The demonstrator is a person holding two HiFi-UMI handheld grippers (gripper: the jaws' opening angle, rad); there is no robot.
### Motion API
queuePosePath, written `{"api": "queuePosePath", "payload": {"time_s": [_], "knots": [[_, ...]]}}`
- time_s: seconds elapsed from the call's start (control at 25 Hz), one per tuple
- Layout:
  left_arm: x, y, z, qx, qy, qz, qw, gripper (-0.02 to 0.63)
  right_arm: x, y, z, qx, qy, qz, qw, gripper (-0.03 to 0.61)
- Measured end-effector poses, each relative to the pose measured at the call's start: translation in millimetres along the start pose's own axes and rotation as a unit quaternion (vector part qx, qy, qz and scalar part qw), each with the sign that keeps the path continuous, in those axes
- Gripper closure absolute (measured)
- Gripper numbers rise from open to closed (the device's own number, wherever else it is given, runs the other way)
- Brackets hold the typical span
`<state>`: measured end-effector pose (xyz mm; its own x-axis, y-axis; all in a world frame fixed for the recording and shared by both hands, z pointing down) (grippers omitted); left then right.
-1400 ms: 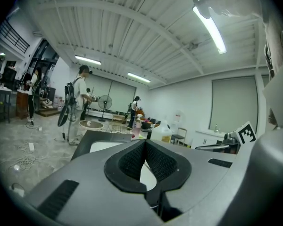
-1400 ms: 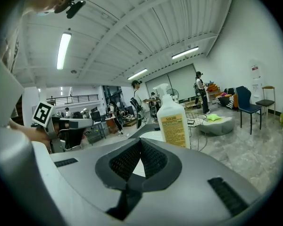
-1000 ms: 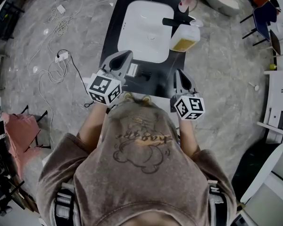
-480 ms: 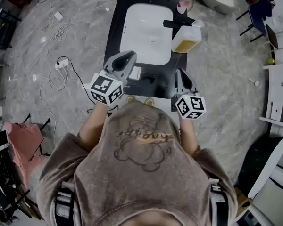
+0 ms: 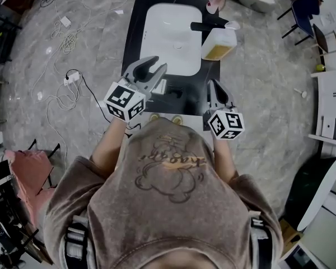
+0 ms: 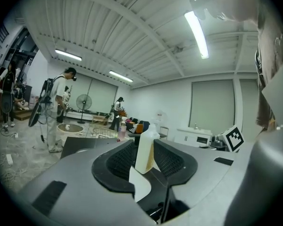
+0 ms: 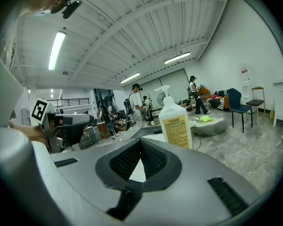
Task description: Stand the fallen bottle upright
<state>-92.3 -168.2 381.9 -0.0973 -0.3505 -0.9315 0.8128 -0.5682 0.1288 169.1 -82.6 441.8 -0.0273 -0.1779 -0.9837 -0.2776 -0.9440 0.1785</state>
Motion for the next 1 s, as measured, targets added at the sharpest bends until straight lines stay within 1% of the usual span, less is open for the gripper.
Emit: {"api": "queuePosePath", "payload": {"time_s": [0.16,0.32,0.44,0.52,0.6,0.76,1.0], "knots": [[0,7,-3,-0.017,0.016,0.017,0.9996,0.46,-1,-2,-2,-0.003,0.002,0.001,1.0,0.578],[-2,16,-7,-0.038,0.033,0.043,0.9978,0.386,-3,-4,-5,-0.005,0.004,0.003,1.0,0.578],[-7,26,-10,-0.059,0.049,0.077,0.994,0.32,-5,-5,-5,-0.006,0.006,0.005,1.0,0.578],[-12,35,-12,-0.08,0.062,0.11,0.9887,0.293,-6,-6,-6,-0.007,0.008,0.006,1.0,0.578],[-20,43,-13,-0.104,0.078,0.152,0.9799,0.276,-7,-7,-6,-0.008,0.009,0.008,1.0,0.578],[-38,58,-16,-0.147,0.118,0.234,0.9538,0.275,-8,-11,-8,-0.013,0.009,0.009,1.0,0.578],[-60,75,-19,-0.173,0.164,0.306,0.9217,0.275,-11,-17,-10,-0.023,0.013,0.012,1.0,0.578]]}}
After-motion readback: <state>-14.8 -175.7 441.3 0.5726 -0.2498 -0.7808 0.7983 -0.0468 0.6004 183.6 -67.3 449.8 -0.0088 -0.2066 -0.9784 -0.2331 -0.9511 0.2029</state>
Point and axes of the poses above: the fingertips, and each gripper's own axes: y forward along the fingers, z to its left, x out of its top, the point moved 9 cm from there along -y, backward along the fingers, and after that the axes turned 13 degrees about -y, right-handed, at the moved point
